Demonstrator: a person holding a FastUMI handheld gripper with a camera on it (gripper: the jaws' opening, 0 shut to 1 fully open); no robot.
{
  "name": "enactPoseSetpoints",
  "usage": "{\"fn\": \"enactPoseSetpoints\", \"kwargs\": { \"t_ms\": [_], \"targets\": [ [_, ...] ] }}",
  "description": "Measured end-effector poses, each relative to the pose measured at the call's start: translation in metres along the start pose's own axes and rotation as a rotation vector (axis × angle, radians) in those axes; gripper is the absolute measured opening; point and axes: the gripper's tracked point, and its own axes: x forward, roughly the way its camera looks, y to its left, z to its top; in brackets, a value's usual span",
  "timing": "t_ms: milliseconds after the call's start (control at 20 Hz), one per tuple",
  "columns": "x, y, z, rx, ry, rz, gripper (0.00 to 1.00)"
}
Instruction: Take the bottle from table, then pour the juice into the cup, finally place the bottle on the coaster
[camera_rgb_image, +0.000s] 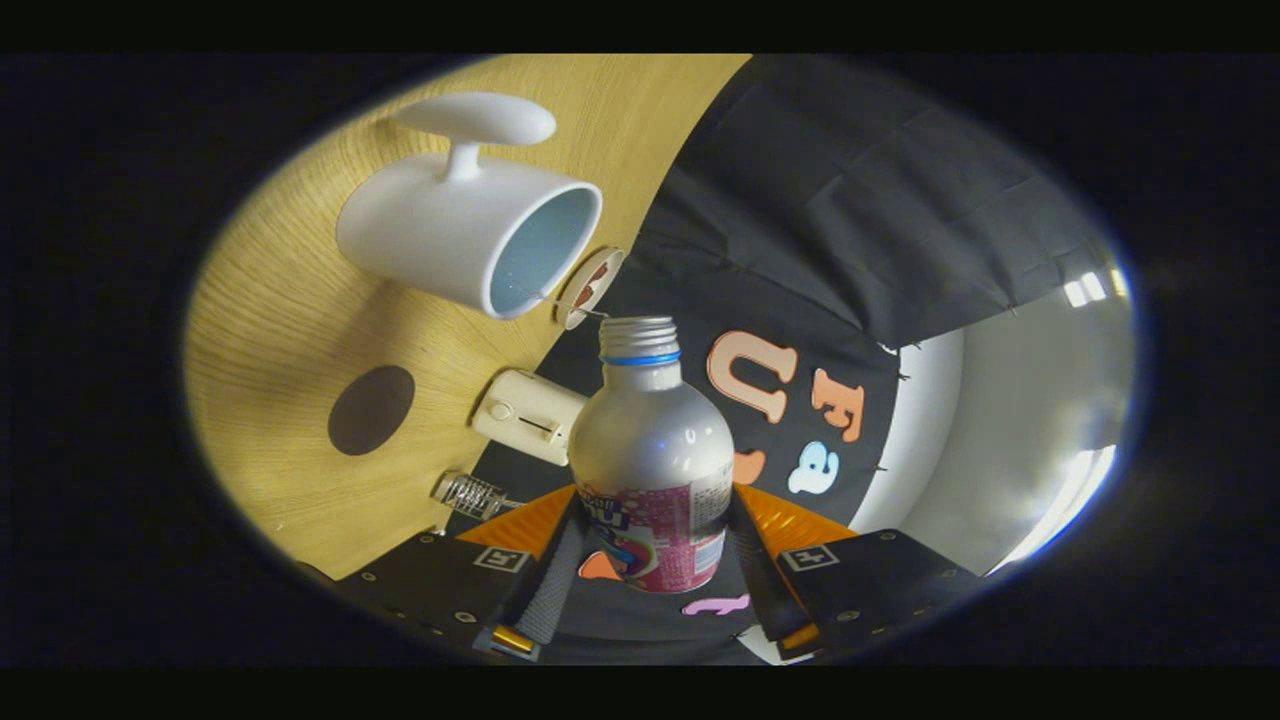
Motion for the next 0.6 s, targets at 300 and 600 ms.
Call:
{"fn": "enactPoseSetpoints", "kwargs": {
  "t_ms": [300,600],
  "targets": [
    [-0.008,0.024,0.017,0.242,-0.004,0.106,0.76],
    [0.003,0.011,-0.009,0.555,0.076,0.11,0.76]
  ]
}}
